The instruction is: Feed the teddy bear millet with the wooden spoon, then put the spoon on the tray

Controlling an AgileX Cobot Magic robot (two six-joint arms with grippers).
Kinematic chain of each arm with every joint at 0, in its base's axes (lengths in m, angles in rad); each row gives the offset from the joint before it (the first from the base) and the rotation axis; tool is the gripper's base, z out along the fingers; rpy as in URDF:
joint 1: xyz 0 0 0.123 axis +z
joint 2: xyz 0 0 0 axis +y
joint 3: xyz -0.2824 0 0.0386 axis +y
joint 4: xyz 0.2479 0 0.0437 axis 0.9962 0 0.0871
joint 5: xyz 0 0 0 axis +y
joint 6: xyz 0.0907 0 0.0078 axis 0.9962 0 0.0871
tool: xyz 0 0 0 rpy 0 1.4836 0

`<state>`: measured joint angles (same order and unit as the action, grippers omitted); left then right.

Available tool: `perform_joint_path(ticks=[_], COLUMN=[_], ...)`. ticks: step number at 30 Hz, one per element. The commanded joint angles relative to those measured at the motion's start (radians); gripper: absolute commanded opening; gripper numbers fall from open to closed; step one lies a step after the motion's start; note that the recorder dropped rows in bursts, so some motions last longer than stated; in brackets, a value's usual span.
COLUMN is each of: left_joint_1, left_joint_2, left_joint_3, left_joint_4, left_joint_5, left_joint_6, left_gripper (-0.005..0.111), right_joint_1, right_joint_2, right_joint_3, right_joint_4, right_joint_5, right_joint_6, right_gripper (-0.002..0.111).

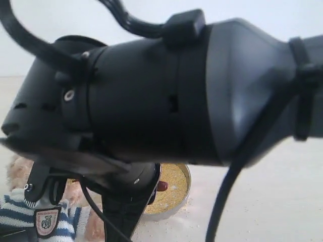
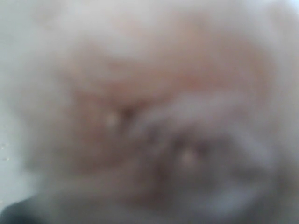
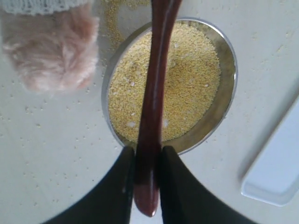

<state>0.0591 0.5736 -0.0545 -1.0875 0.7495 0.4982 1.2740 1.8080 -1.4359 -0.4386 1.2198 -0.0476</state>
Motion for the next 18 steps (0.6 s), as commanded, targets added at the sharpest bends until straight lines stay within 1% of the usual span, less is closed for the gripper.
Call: perform_joint_path(ticks=[1,7,18], left_joint_1=[0.001,0.001,0.001], left_joint_2=[-0.008,-0.008,-0.008], left_joint_3=[0.001,0.001,0.001], left_joint_4=[-0.021,-0.021,-0.021], left_joint_5=[0.000,0.002,0.002], left_joint_6=[0.003,0.003,0.003], left_gripper=[0.005,0.005,0.005], right_joint_1=[0.035,0.075,0.110], right_joint_2=[-0.003,-0.003,-0.006], right_joint_3=[0.002,0.005,0.007], right_joint_4=[-0.073,-0.150,-0.240], right_joint_5=[0.001,0.001,0.001], right_joint_6=[0.026,0.062,0.126], right_gripper=[0.013,0.013,0.013])
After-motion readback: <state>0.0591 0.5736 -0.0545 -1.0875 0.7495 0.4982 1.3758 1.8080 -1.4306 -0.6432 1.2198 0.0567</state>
